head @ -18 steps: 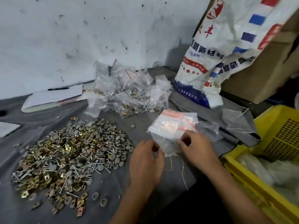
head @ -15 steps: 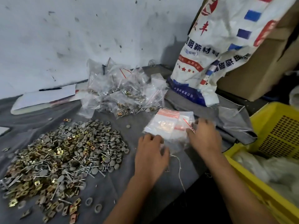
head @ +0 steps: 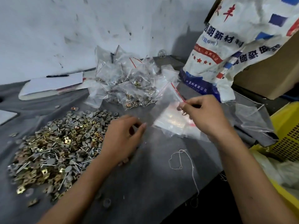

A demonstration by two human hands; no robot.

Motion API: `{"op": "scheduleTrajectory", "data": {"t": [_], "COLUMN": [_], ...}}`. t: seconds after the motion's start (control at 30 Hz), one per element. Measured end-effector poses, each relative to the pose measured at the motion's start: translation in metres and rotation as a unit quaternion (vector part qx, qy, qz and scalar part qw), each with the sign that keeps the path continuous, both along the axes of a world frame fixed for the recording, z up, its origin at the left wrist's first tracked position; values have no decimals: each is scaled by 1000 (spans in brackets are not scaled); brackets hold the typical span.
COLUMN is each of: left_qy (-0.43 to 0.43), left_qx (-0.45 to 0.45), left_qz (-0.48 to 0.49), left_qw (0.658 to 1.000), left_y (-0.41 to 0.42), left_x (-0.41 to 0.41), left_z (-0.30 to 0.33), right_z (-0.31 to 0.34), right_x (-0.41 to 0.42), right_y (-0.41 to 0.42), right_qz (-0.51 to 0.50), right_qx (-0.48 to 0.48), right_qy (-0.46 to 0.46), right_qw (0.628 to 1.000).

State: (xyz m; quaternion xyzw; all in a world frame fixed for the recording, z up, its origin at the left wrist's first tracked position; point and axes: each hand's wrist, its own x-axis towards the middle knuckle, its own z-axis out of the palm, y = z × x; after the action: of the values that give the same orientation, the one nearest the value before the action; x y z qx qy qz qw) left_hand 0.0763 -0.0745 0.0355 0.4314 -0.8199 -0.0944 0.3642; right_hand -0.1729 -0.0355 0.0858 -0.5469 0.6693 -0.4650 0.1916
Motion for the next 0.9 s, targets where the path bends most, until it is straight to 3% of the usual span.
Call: {"op": "scheduleTrajectory", "data": {"t": [0.1,0.2,0.3,0.43,0.57,0.7,0.9], "left_qy": [51,84,34,37,126,179,215], "left_qx": [-48,-78,-103,-99,-114,-62,-43], "left_qz": [54,129,198,286,293,237,234], "left_qw": [996,985,974,952,941,953,947], "left_y": [2,9,26,53,40,19,9], "left_x": [57,124,190,249,228,174,173], "left_z": [12,11,-9,-29,-21,-24,-42], "right_z": [7,0,-16,-33,-54,-74,-84], "right_x": [61,131,191,242,266,268,274], "right_y": [-15,-31,-42,-52,-56,-55,-57], "right_qz": [86,156,192,223,225,249,328], "right_qx": [-46,-82,-125,-179,-221,-233,-241], "right_qy": [-72,-23,50,34,-8,61,100], "right_qw": [993,984,972,958,949,938,908]}}
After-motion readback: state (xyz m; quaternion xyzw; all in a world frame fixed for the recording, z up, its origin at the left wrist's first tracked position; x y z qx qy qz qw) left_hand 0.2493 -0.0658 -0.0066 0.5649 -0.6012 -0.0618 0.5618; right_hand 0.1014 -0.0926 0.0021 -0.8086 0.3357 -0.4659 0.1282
